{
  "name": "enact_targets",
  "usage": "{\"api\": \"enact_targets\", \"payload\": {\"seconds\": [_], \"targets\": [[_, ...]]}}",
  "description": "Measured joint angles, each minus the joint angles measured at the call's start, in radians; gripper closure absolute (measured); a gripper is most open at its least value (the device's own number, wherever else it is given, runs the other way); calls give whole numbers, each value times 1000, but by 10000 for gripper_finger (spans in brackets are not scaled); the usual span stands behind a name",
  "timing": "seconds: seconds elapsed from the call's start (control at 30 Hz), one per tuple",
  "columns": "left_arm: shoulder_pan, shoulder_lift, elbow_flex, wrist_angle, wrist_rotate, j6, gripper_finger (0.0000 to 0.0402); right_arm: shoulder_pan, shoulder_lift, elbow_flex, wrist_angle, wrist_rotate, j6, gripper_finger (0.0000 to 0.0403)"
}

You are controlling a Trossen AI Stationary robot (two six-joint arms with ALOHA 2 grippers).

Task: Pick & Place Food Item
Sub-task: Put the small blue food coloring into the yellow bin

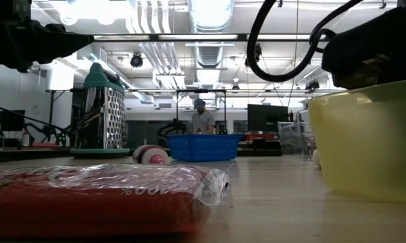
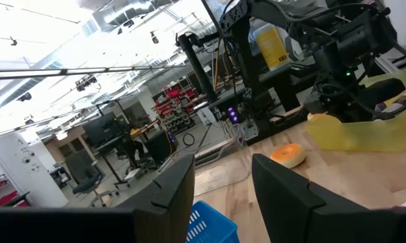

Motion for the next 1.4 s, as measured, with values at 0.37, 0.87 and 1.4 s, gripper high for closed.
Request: {"api": "enact_targets", "payload": {"seconds": [0.37,0.87,1.4], "targets": [[0,0,0,0,0,0,250,0,2,9,8,2,-4,308],[0,0,0,0,0,0,250,0,7,15,18,8,-11,291],[0,0,0,0,0,0,250,-1,6,16,20,18,43,254]]}}
